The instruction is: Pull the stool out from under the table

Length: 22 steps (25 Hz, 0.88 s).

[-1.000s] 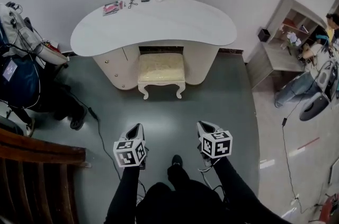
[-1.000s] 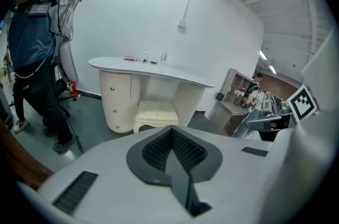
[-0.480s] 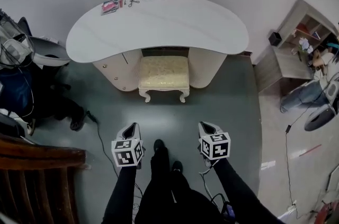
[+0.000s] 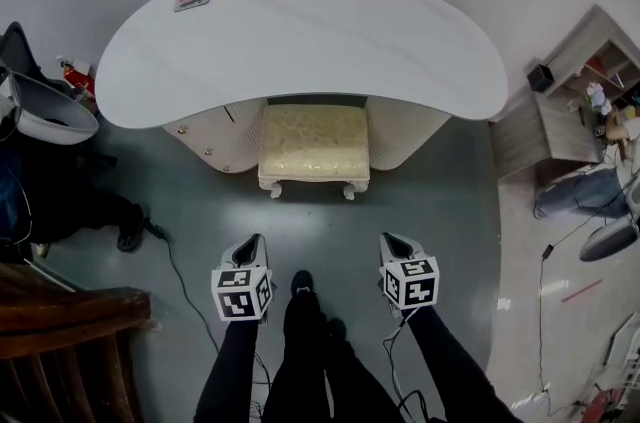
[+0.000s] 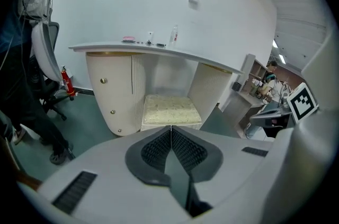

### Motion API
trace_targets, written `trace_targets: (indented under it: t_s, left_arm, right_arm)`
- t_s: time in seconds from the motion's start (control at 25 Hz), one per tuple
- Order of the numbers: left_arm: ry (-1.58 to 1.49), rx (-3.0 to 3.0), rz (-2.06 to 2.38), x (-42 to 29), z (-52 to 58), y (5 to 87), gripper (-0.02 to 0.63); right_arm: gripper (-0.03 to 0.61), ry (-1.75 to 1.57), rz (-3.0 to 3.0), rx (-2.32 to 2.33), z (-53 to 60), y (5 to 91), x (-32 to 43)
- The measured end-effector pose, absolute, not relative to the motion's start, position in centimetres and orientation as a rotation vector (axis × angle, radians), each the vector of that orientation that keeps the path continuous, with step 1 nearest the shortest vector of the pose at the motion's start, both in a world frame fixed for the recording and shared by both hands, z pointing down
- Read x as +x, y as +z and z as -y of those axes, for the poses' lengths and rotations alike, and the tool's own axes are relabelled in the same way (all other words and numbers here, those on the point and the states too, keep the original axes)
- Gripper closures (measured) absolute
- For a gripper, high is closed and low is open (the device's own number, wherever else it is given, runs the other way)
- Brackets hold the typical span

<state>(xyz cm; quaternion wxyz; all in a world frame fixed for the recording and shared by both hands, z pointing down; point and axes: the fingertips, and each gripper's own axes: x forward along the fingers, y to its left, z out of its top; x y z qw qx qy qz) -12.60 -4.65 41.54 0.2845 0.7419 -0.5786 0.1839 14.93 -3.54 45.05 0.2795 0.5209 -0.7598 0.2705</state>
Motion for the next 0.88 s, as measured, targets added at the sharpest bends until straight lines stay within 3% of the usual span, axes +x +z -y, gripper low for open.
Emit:
trace_targets:
  t_s: [0.52, 0.68, 0.88]
  left_arm:
    - [0.525, 2.014, 1.512, -12.7, 13.0, 58.6, 0.597]
    - [0.528, 2.013, 1.507, -12.5, 14.5, 63.7, 0.560]
    - [0.536, 2.028, 1.527, -12.9, 16.0, 69.3, 0.489]
  right_arm:
    - [0.574, 0.700, 2.036, 1.398, 11.9, 61.4, 13.9]
    - [0.574, 0.694, 2.039, 1.410, 13.5, 65.8, 13.8]
    - [0.500, 0.670, 2.017, 1.444, 15.1, 71.0, 14.5]
